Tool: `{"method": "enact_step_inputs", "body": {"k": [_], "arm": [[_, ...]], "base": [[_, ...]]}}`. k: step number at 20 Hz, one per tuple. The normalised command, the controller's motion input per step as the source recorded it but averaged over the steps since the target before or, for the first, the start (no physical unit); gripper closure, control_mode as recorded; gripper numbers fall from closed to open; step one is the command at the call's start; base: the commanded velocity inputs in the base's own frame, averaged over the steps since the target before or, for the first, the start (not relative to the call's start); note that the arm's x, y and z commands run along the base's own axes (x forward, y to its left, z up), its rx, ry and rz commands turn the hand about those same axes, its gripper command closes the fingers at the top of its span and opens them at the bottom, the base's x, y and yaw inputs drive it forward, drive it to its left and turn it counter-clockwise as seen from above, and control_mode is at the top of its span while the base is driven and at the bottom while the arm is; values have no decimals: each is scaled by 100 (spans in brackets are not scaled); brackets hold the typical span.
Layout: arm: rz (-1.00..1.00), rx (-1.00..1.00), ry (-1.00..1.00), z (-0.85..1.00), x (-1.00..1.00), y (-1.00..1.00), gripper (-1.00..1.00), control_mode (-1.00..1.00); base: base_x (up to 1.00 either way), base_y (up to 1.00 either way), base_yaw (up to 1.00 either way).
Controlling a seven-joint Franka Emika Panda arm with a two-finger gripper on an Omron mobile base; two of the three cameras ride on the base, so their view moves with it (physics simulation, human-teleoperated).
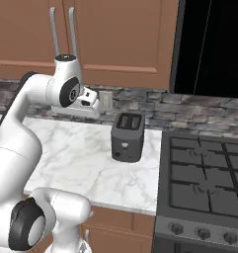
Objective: Take a straw from the drawer in front and place it inside the glass cup on the dining counter.
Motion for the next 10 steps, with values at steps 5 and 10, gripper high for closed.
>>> {"method": "enact_step_inputs", "body": {"k": [5,10], "arm": [[0,0,0,0,0,0,-100,100],[0,0,0,0,0,0,-100,100]], "base": [[-38,0,0],[-72,-2,0]]}}
